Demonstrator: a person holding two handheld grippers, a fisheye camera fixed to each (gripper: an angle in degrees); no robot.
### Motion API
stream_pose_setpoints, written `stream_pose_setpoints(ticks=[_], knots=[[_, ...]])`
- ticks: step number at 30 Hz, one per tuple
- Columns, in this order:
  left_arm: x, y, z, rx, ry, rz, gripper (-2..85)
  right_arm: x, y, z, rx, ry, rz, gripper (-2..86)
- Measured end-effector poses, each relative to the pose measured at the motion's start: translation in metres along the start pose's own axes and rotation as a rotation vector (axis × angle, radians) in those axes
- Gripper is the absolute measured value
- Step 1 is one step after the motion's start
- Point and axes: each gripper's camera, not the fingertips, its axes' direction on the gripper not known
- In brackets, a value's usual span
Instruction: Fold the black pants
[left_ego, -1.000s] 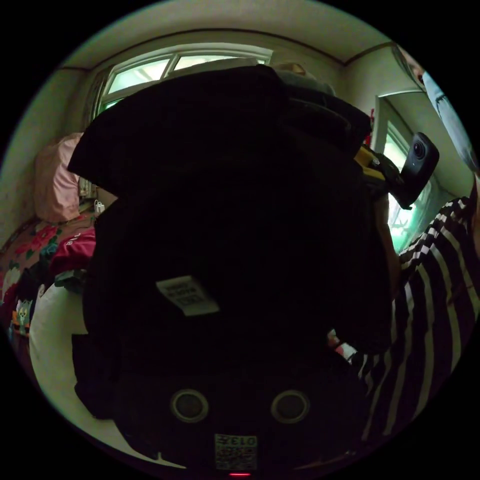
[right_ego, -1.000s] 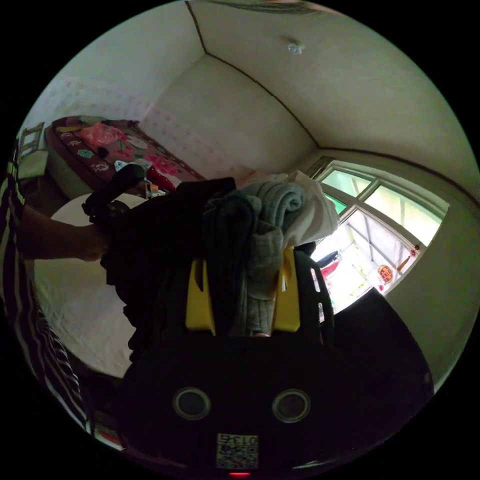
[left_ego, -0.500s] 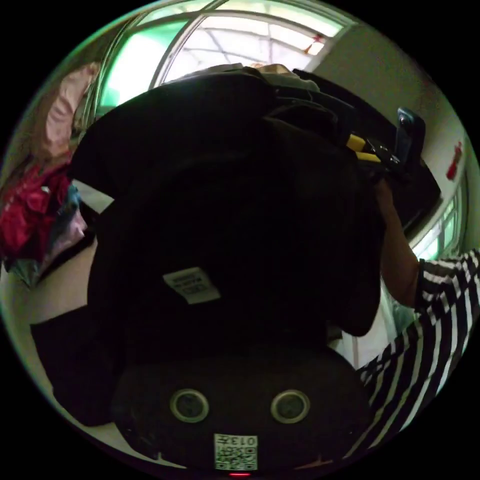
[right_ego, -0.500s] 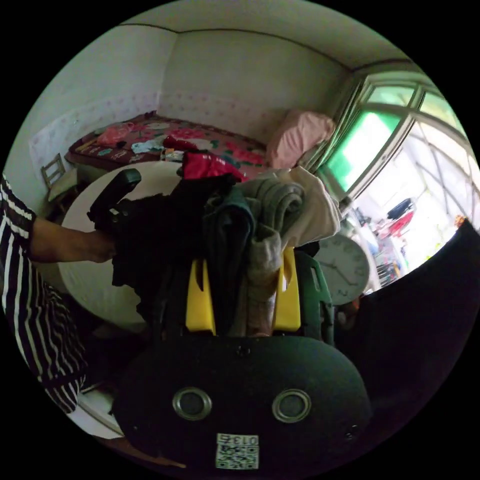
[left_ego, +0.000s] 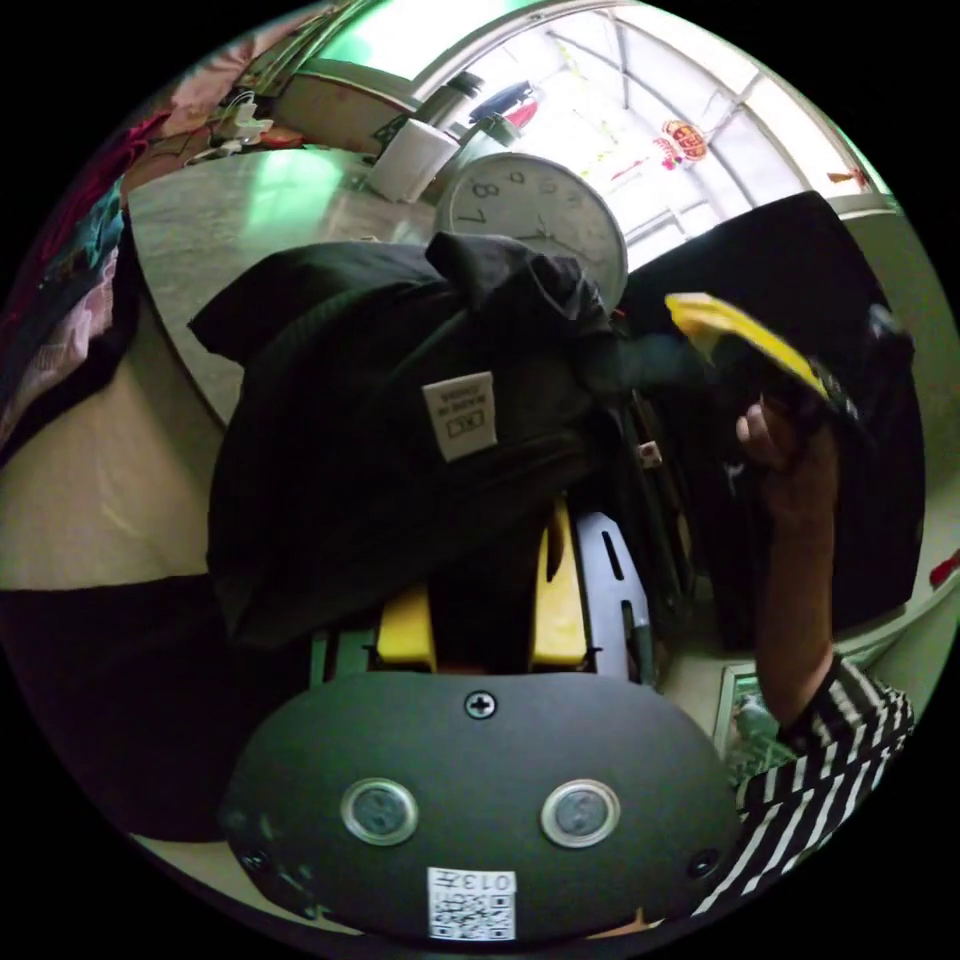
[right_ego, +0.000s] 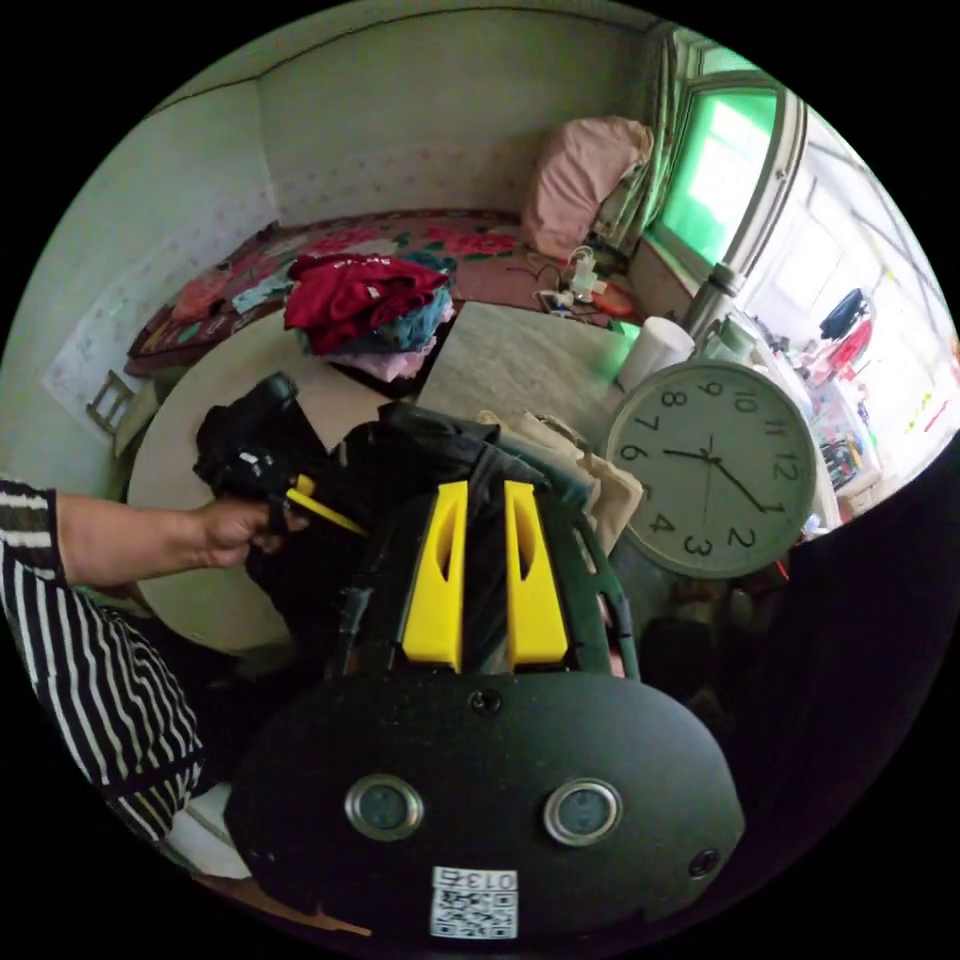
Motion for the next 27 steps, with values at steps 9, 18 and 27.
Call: stream_pose_setpoints(ticks=[9, 18, 27], knots=[[0.040, -0.013, 0.004, -0.074, -0.080, 0.126, 17.0, -0.038, 0.047, 0.123, -0.239, 0.311, -0.043, 1.5], [-0.003, 0.112, -0.088, 0.080, -0.003, 0.076, 15.1, -0.044, 0.038, 0.146, -0.183, 0.269, -0.025, 2.2], [-0.101, 0.336, -0.207, 0.017, -0.580, -0.100, 20.9, -0.120, 0.042, 0.109, 0.058, 0.145, -0.065, 10.0]])
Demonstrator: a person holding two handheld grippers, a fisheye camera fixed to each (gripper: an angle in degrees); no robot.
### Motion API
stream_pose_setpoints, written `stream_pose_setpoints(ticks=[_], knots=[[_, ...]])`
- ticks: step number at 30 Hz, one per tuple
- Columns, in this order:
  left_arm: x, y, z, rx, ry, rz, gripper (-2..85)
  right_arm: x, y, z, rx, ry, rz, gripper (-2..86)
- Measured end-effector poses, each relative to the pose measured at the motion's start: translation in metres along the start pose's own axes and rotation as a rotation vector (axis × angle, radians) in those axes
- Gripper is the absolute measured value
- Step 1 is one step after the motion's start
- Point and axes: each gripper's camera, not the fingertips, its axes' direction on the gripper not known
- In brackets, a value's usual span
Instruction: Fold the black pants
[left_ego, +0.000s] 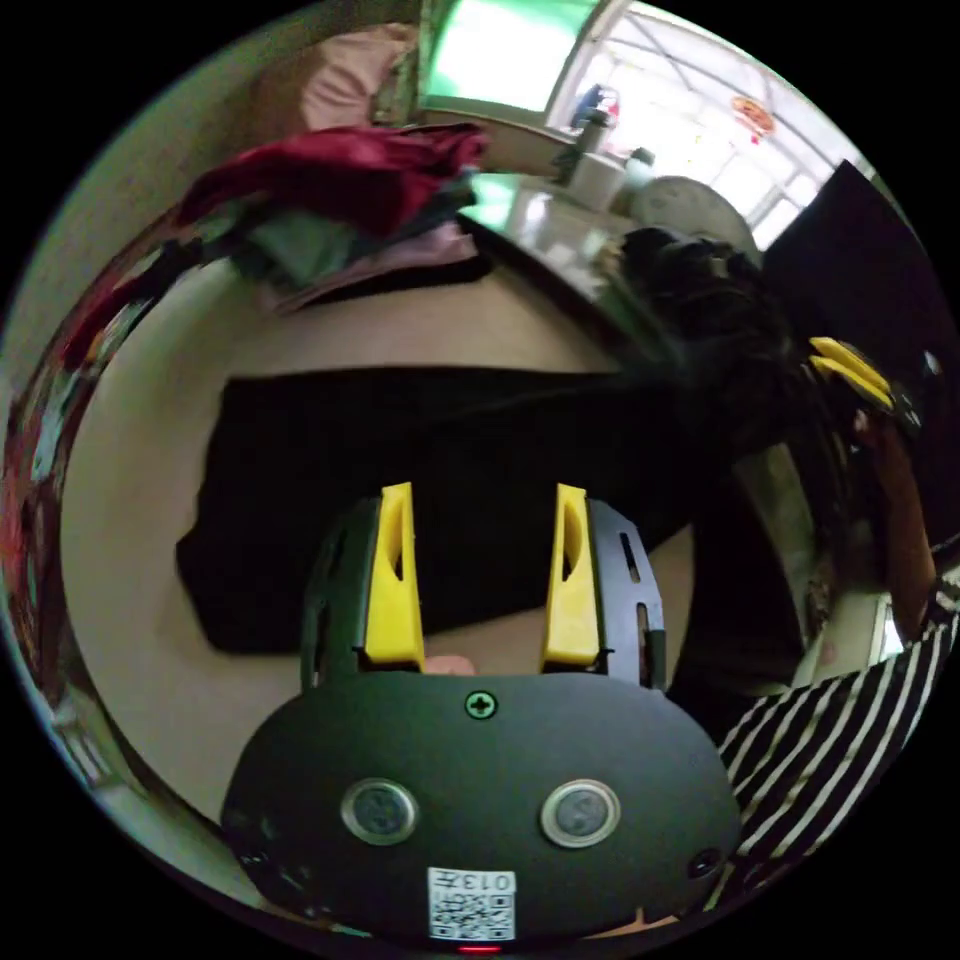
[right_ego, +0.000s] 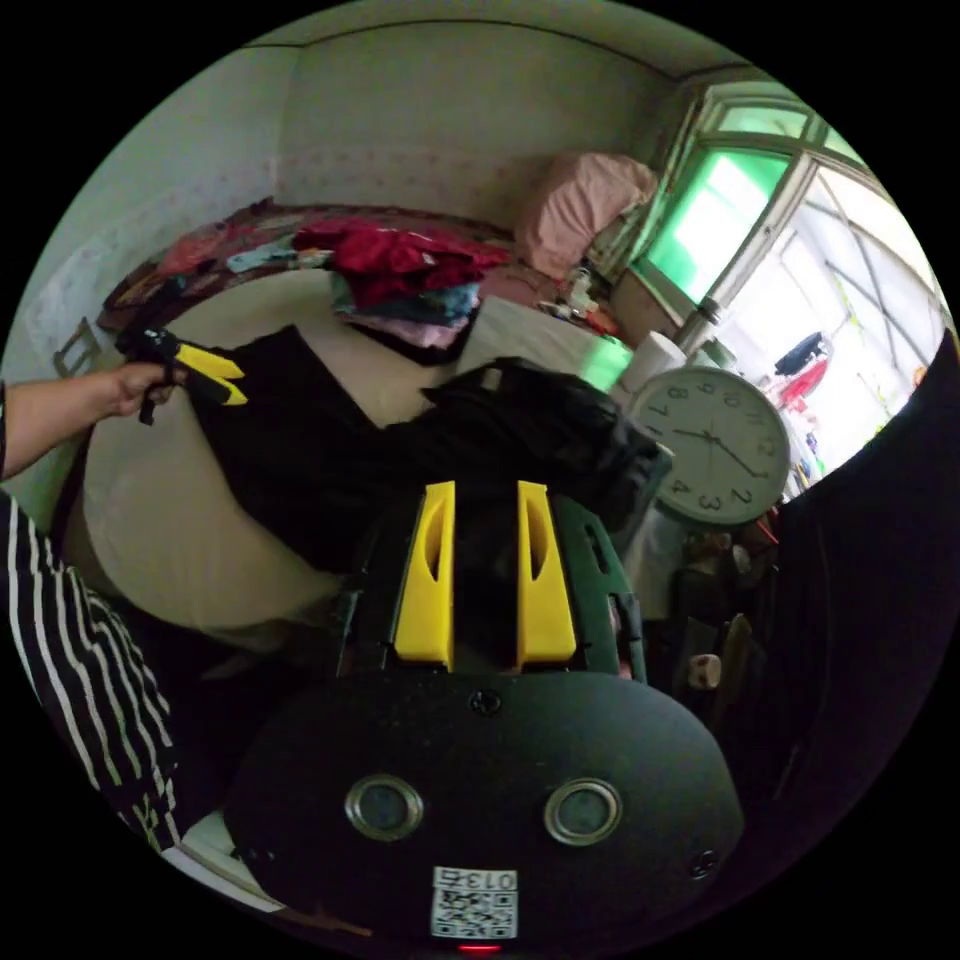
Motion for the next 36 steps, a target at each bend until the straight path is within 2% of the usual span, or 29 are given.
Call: stream_pose_setpoints(ticks=[2, 6, 12, 14, 16, 18, 23, 25, 28, 29, 30, 31, 32, 33, 36], knots=[[-0.030, 0.030, -0.003, 0.003, -0.038, -0.082, 22.9, -0.049, -0.007, 0.011, 0.028, -0.114, -0.051, 10.9], [-0.076, 0.072, 0.003, -0.001, -0.124, -0.163, 23.0, -0.126, -0.027, 0.050, -0.023, -0.186, -0.147, 11.2], [-0.120, 0.098, 0.029, -0.044, -0.181, -0.177, 23.5, -0.200, -0.073, 0.121, -0.210, -0.225, -0.200, 11.2], [-0.133, 0.109, 0.046, -0.088, -0.161, -0.174, 23.2, -0.225, -0.082, 0.149, -0.329, -0.224, -0.235, 9.7], [-0.133, 0.120, 0.054, -0.086, -0.206, -0.131, 19.1, -0.239, -0.085, 0.165, -0.415, -0.197, -0.242, 2.5], [-0.131, 0.132, 0.057, -0.104, -0.213, -0.076, 3.6, -0.249, -0.088, 0.172, -0.476, -0.155, -0.229, 1.2], [-0.129, 0.167, 0.023, 0.011, -0.120, 0.090, 0.7, -0.264, -0.109, 0.128, -0.331, -0.065, -0.122, 0.0], [-0.140, 0.186, -0.020, 0.141, -0.028, 0.121, 0.4, -0.268, -0.117, 0.106, -0.278, -0.036, -0.098, -0.1], [-0.179, 0.229, -0.129, 0.462, 0.197, 0.107, 0.1, -0.270, -0.132, 0.059, -0.171, 0.051, -0.020, -0.2], [-0.192, 0.248, -0.174, 0.570, 0.298, 0.149, -0.1, -0.268, -0.139, 0.037, -0.121, 0.077, 0.009, -0.2], [-0.188, 0.261, -0.210, 0.598, 0.311, 0.243, -0.1, -0.267, -0.141, 0.024, -0.068, 0.065, 0.014, -0.2], [-0.180, 0.267, -0.224, 0.599, 0.277, 0.296, -0.2, -0.266, -0.145, -0.006, 0.093, -0.016, 0.023, -0.2], [-0.157, 0.284, -0.247, 0.613, 0.213, 0.419, -0.2, -0.265, -0.153, -0.028, 0.156, -0.036, 0.057, -0.2], [-0.135, 0.302, -0.264, 0.645, 0.168, 0.542, -0.3, -0.268, -0.159, -0.036, 0.163, -0.024, 0.047, -0.2], [-0.109, 0.328, -0.263, 0.622, 0.007, 0.639, -0.3, -0.289, -0.172, -0.058, 0.172, 0.135, 0.000, -0.2]])
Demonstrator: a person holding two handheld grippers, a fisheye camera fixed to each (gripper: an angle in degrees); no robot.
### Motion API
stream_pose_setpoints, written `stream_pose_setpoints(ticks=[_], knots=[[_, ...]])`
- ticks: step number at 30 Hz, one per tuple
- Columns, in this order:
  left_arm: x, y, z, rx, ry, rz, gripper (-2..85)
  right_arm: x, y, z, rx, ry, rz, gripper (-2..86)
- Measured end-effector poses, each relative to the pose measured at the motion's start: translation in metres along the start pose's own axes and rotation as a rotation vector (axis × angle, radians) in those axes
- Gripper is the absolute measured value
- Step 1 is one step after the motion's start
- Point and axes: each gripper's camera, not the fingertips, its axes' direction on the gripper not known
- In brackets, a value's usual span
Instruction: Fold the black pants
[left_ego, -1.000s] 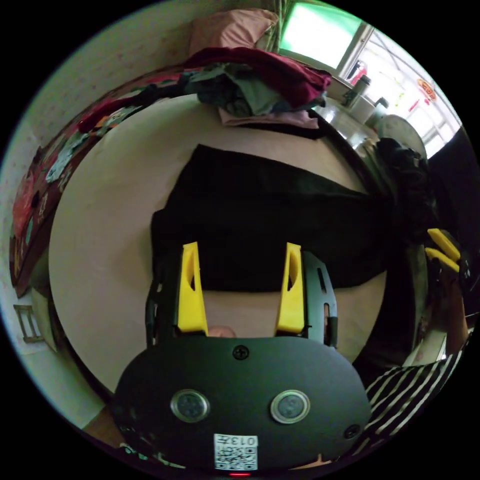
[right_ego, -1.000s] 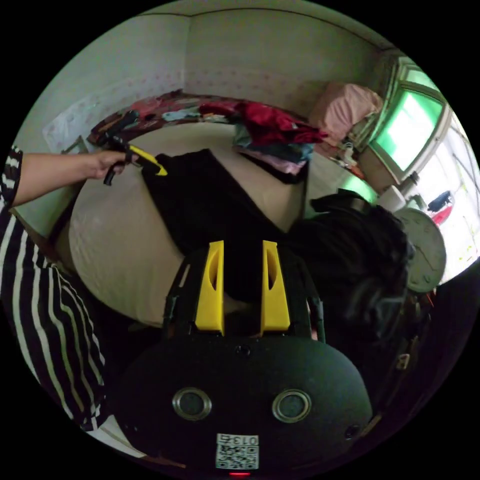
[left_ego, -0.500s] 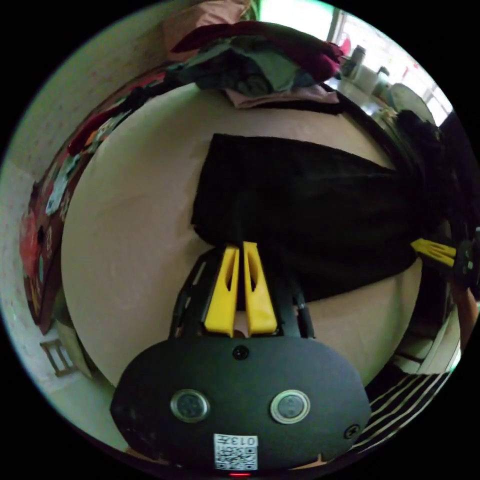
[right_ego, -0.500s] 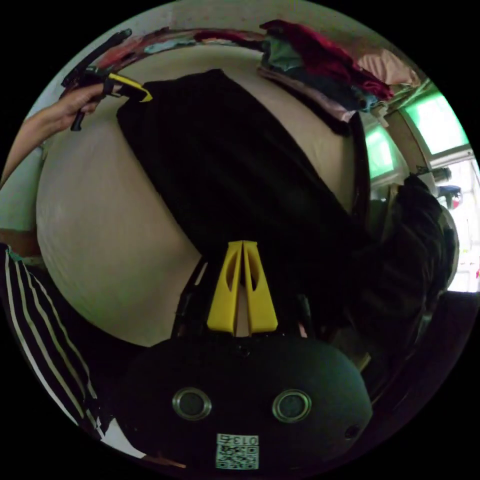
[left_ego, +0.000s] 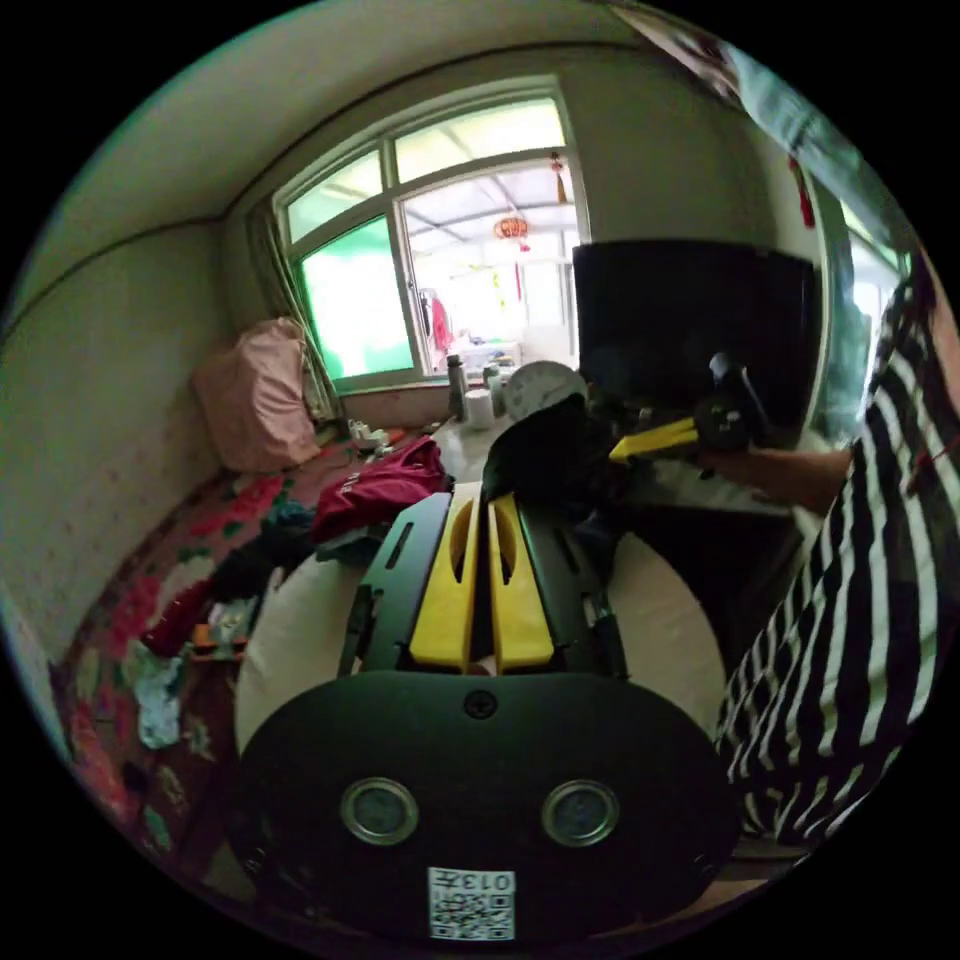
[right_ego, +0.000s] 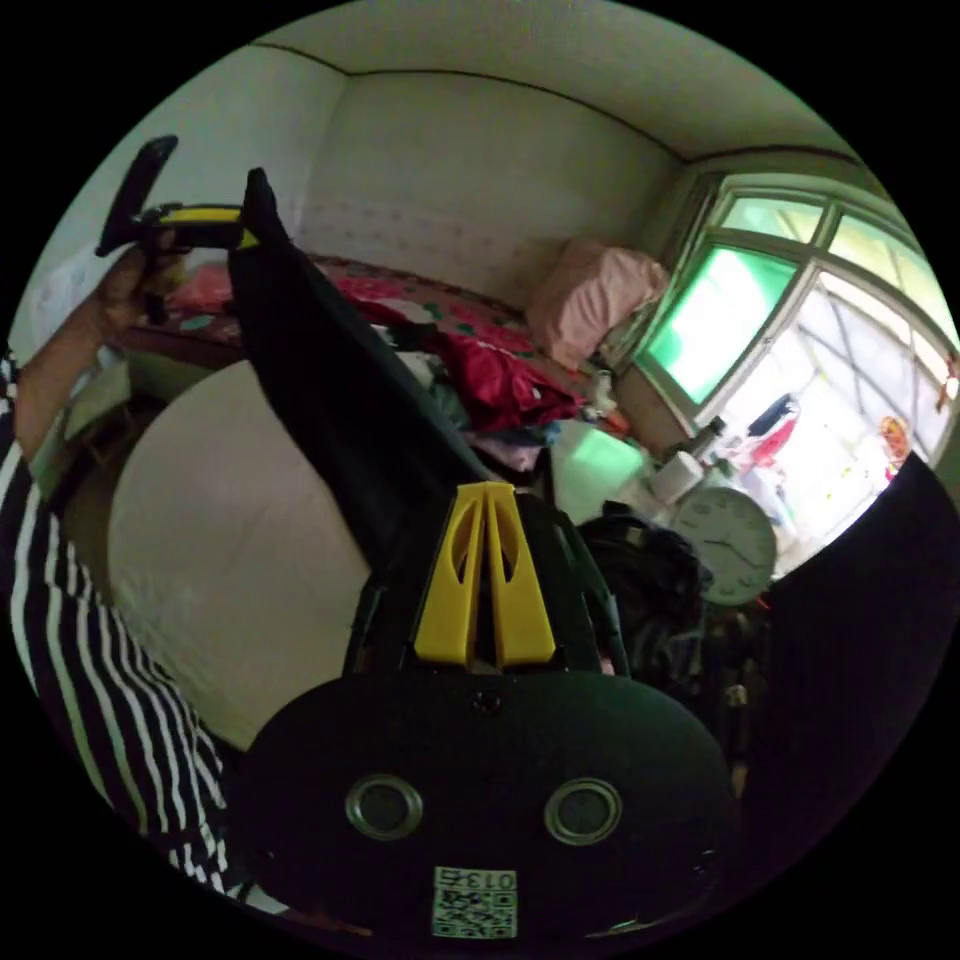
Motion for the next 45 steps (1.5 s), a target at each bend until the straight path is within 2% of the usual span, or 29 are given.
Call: stream_pose_setpoints(ticks=[1, 3, 6, 8, 10, 13, 16, 18, 19, 20, 25, 29, 31, 33, 35, 38, 40, 42, 43, 45], knots=[[0.000, 0.006, 0.002, 0.003, 0.005, -0.021, -0.3, -0.003, 0.004, 0.003, -0.021, 0.095, 0.006, -0.2], [-0.018, 0.037, 0.013, 0.061, 0.165, -0.198, -0.2, -0.003, 0.019, 0.019, -0.065, 0.219, 0.026, -0.2], [-0.038, 0.071, 0.020, 0.130, 0.271, -0.408, -0.3, 0.001, 0.033, 0.065, -0.213, 0.162, -0.043, -0.1], [-0.043, 0.085, 0.023, 0.164, 0.265, -0.493, -0.2, 0.011, 0.028, 0.105, -0.292, 0.118, -0.050, 0.0], [-0.046, 0.095, 0.026, 0.167, 0.228, -0.573, -0.2, 0.018, 0.019, 0.136, -0.331, 0.065, -0.064, 0.2], [-0.052, 0.106, 0.027, 0.184, 0.163, -0.703, -0.3, 0.036, 0.019, 0.194, -0.524, 0.027, -0.090, 0.0], [-0.057, 0.109, 0.031, 0.181, 0.110, -0.791, -0.3, 0.063, 0.030, 0.216, -0.601, -0.050, -0.168, -0.2], [-0.061, 0.107, 0.016, 0.272, 0.064, -0.837, -0.4, 0.080, 0.027, 0.210, -0.611, -0.009, -0.213, -0.3], [-0.063, 0.106, 0.009, 0.294, 0.049, -0.845, -0.4, 0.090, 0.028, 0.202, -0.609, 0.108, -0.280, -0.3], [-0.067, 0.102, -0.003, 0.330, 0.015, -0.848, -0.4, 0.106, 0.029, 0.191, -0.596, 0.127, -0.291, -0.3], [-0.088, 0.079, -0.051, 0.397, -0.086, -0.833, -0.5, 0.179, 0.051, 0.158, -0.616, 0.142, -0.225, -0.3], [-0.096, 0.067, -0.136, 0.626, -0.304, -0.804, -0.5, 0.203, 0.055, 0.135, -0.562, 0.149, -0.151, -0.3], [-0.110, 0.062, -0.146, 0.521, -0.440, -0.826, -0.4, 0.203, 0.057, 0.137, -0.545, 0.125, -0.143, -0.3], [-0.144, 0.078, -0.119, 0.282, -0.447, -0.896, -0.2, 0.200, 0.059, 0.144, -0.535, 0.038, -0.144, -0.3], [-0.157, 0.106, -0.094, 0.160, -0.467, -0.991, -0.1, 0.193, 0.061, 0.160, -0.583, -0.071, -0.135, -0.3], [-0.156, 0.173, -0.093, 0.178, -0.609, -1.141, 0.4, 0.192, 0.068, 0.173, -0.607, -0.035, -0.117, -0.2], [-0.172, 0.217, -0.079, 0.086, -0.513, -1.251, 1.2, 0.204, 0.072, 0.174, -0.578, -0.045, -0.026, 0.0], [-0.177, 0.256, -0.042, 0.020, -0.290, -1.335, 4.0, 0.209, 0.072, 0.173, -0.585, -0.084, -0.027, 0.2], [-0.172, 0.256, -0.035, 0.009, -0.281, -1.320, 5.4, 0.210, 0.071, 0.171, -0.608, -0.136, -0.051, 0.5], [-0.148, 0.248, -0.015, -0.023, -0.341, -1.242, 9.2, 0.211, 0.065, 0.154, -0.531, -0.177, -0.045, 1.1]])
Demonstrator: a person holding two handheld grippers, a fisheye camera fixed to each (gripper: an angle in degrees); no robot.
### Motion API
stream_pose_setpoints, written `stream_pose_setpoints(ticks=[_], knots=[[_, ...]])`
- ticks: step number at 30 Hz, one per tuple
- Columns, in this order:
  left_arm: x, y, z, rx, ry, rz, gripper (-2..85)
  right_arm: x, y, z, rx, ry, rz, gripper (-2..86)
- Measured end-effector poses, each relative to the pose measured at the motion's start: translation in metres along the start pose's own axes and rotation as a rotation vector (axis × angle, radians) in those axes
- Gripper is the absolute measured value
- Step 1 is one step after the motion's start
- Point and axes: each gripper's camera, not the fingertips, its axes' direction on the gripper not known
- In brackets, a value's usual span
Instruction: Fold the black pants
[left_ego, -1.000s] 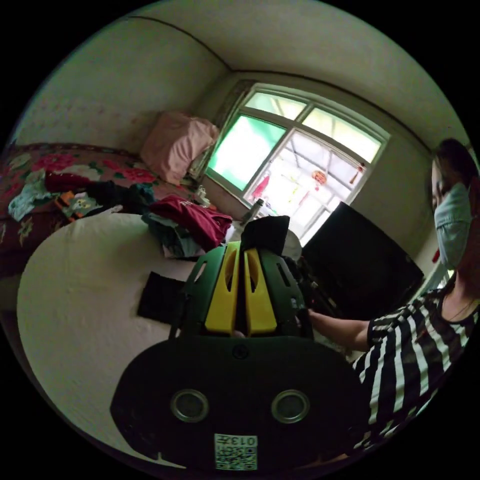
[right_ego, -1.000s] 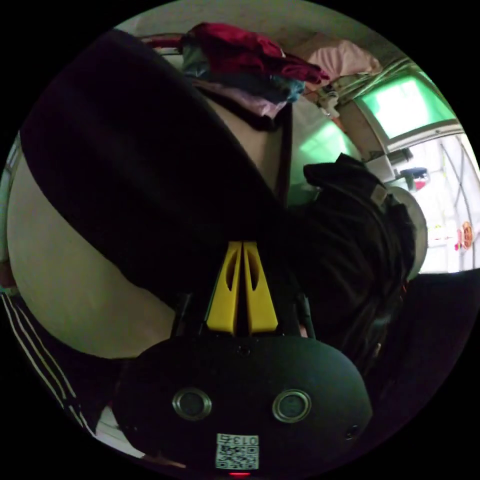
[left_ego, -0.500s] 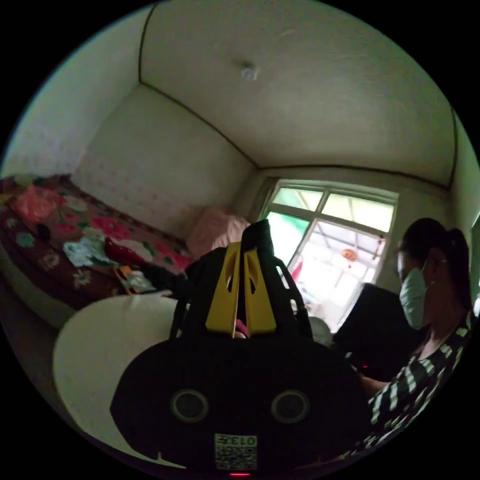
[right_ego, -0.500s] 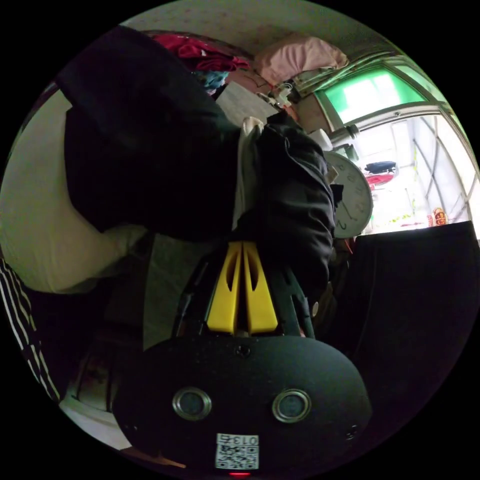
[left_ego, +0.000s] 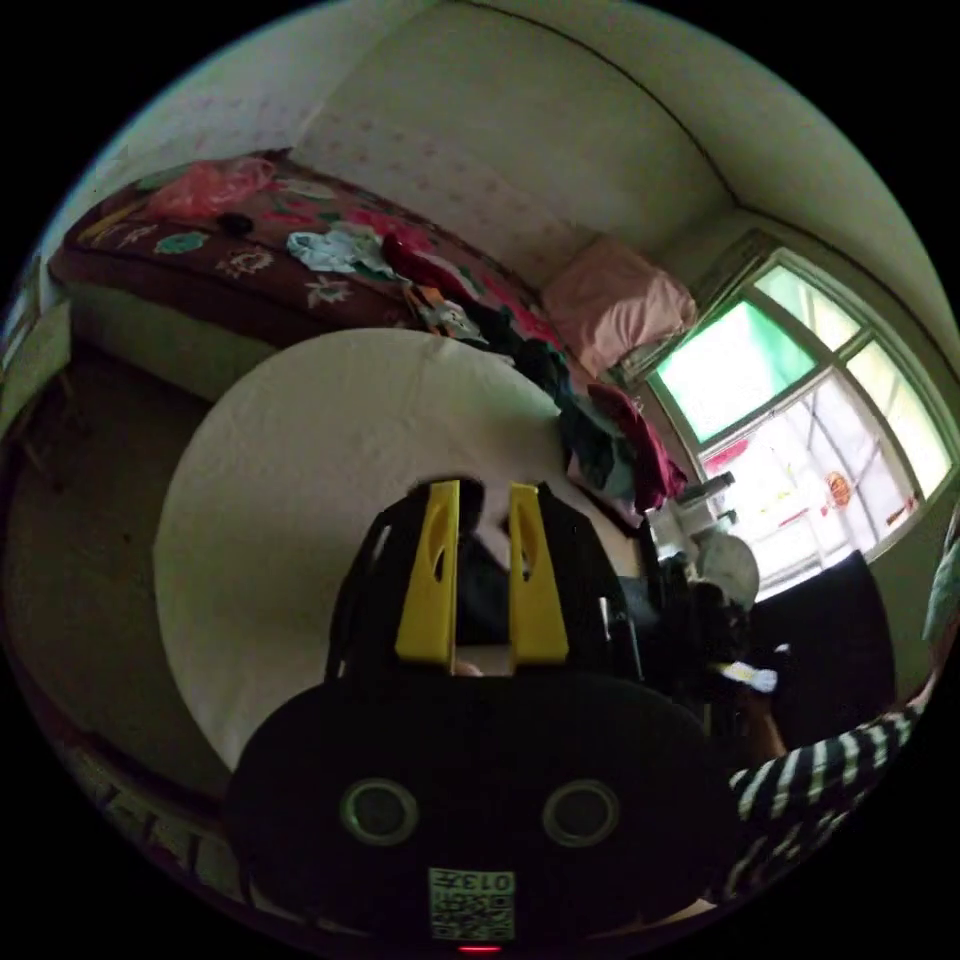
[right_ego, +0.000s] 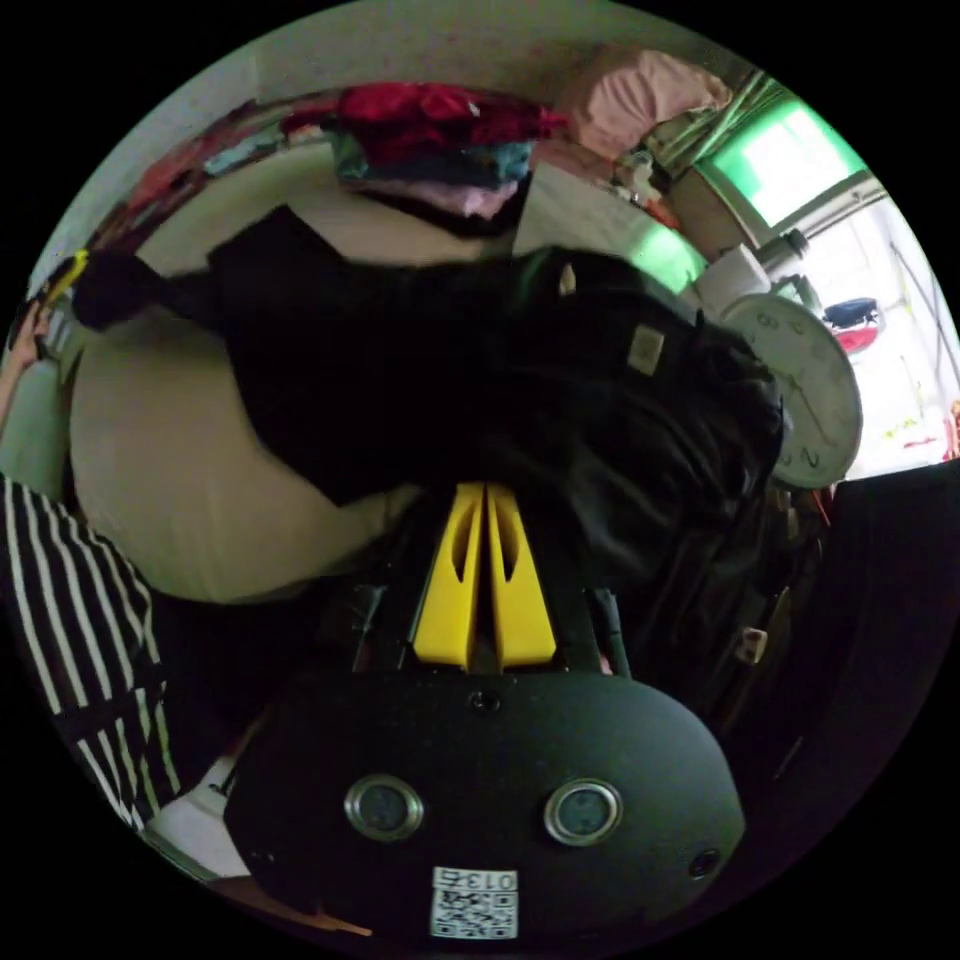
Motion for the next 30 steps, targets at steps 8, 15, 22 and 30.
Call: stream_pose_setpoints(ticks=[8, 15, 22, 30], knots=[[0.226, 0.027, 0.173, -0.459, 0.230, 0.669, 17.0, 0.006, -0.039, 0.005, 0.250, 0.051, 0.024, 13.5], [0.343, 0.074, 0.348, -0.685, 0.127, 0.912, 18.9, 0.048, -0.104, 0.089, -0.012, -0.025, 0.062, 8.2], [0.362, 0.083, 0.355, -0.726, 0.098, 0.919, 12.6, 0.109, -0.079, 0.023, 0.258, -0.090, 0.198, 1.9], [0.405, 0.034, 0.284, -0.551, 0.279, 0.953, 0.1, 0.153, -0.048, -0.072, 0.648, -0.208, 0.282, 1.8]])
